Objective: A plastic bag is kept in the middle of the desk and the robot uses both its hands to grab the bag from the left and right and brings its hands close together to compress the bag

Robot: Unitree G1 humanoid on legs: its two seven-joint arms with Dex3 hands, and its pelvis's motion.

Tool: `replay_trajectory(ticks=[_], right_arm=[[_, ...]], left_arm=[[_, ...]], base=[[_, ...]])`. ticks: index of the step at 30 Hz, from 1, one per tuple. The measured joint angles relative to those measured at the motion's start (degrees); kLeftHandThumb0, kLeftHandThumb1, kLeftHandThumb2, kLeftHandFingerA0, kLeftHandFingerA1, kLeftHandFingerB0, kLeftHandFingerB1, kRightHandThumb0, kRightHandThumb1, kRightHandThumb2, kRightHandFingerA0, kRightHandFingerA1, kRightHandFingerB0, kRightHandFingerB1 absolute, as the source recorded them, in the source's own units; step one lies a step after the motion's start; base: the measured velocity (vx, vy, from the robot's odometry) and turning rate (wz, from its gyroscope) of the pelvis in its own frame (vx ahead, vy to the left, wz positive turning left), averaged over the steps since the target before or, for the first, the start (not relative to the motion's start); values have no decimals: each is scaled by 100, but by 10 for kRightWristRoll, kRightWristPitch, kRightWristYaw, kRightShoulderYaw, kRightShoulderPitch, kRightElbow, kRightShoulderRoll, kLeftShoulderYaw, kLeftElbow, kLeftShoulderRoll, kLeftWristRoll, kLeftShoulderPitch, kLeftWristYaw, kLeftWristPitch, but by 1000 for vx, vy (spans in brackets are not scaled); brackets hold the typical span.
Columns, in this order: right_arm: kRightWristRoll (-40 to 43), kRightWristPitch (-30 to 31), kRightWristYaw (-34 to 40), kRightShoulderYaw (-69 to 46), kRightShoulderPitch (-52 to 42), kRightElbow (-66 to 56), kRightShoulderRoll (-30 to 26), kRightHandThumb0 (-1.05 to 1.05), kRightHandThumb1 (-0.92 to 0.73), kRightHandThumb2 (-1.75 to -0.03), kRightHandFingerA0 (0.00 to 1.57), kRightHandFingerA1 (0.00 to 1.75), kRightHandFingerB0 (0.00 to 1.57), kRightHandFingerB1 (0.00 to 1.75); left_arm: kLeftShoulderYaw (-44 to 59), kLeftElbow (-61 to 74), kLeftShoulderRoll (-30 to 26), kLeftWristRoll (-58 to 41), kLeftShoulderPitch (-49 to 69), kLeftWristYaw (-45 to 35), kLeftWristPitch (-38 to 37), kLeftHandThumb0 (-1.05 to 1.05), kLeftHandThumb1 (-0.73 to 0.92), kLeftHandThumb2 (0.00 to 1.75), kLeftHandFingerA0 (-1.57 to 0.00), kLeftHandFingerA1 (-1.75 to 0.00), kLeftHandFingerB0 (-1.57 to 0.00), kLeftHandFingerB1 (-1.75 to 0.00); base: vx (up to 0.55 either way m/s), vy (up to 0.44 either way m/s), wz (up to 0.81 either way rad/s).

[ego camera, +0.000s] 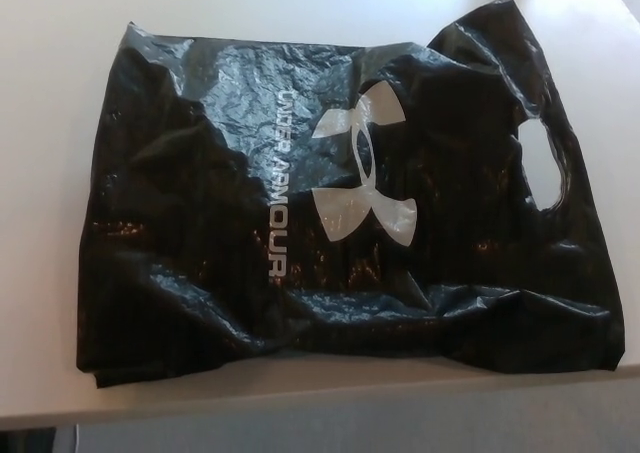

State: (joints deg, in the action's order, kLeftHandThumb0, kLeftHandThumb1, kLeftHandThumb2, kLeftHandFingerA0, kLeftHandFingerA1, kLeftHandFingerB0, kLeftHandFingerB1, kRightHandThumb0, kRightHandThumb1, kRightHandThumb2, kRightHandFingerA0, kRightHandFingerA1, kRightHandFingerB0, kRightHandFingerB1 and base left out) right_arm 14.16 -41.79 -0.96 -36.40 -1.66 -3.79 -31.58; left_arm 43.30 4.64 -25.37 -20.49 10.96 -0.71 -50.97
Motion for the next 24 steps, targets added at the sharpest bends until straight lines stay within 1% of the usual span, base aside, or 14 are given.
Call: replay_trajectory(ticks=[5,6,7,9,10,11,15,16,17,18,19,21,23,24], right_arm=[[-4,39,6,15,125,63,-31,-64,-88,-66,33,43,33,35],[-6,49,7,25,166,88,-36,-64,-88,-66,33,43,33,35],[-7,55,8,29,187,101,-38,-69,-86,-66,28,48,28,40],[-11,66,9,41,233,133,-43,-70,-86,-66,27,47,28,40],[-14,73,9,51,266,161,-46,-73,-87,-66,24,44,24,36],[-17,80,9,62,298,189,-49,-69,-88,-66,23,39,22,34],[-31,106,9,98,384,274,-55,-68,-90,-67,23,38,23,34],[-35,114,9,107,405,295,-57,-75,-91,-67,16,38,19,34],[-37,117,9,112,413,304,-57,-37,-53,-111,1,51,0,48],[-39,123,9,119,428,321,-57,-37,-53,-111,1,51,0,48],[-42,128,9,125,438,334,-57,-38,-56,-113,0,51,0,49],[-50,138,9,141,465,375,-57,-35,-61,-115,1,51,1,49],[-55,145,9,155,481,415,-55,-35,-62,-116,0,50,0,48],[-58,146,9,161,486,431,-54,-65,-91,-67,19,40,21,38]], left_arm=[[4,-62,-50,3,-99,13,29,-64,92,71,-38,-38,-28,-31],[2,-84,-65,3,-132,15,38,-64,92,71,-38,-38,-28,-31],[0,-95,-72,3,-150,16,43,-67,92,72,-34,-38,-23,-31],[-5,-117,-88,4,-187,18,53,-65,92,73,-32,-39,-23,-32],[-11,-133,-98,5,-214,20,61,-63,92,72,-29,-39,-25,-32],[-19,-147,-108,6,-241,21,70,-66,92,71,-29,-40,-24,-32],[-53,-196,-129,11,-330,21,99,-70,92,72,-30,-43,-19,-30],[-64,-211,-133,13,-354,21,109,-75,92,78,-29,-48,-20,-31],[-69,-217,-134,14,-364,21,113,-73,92,75,-27,-50,-22,-32],[-81,-230,-135,16,-383,21,122,-73,92,75,-27,-50,-22,-32],[-90,-240,-135,18,-397,21,129,-68,92,81,-27,-51,-19,-38],[-121,-280,-134,25,-436,19,148,-67,92,78,-27,-48,-20,-36],[-150,-324,-130,35,-460,18,165,-67,92,80,-28,-48,-22,-35],[-161,-342,-128,39,-467,18,171,-67,92,80,-27,-47,-21,-36]], base=[[0,0,0],[0,0,0],[0,0,0],[0,0,0],[0,0,0],[0,0,0],[0,0,0],[0,0,0],[0,0,0],[0,0,0],[0,0,0],[0,0,0],[0,0,0],[0,0,0]])
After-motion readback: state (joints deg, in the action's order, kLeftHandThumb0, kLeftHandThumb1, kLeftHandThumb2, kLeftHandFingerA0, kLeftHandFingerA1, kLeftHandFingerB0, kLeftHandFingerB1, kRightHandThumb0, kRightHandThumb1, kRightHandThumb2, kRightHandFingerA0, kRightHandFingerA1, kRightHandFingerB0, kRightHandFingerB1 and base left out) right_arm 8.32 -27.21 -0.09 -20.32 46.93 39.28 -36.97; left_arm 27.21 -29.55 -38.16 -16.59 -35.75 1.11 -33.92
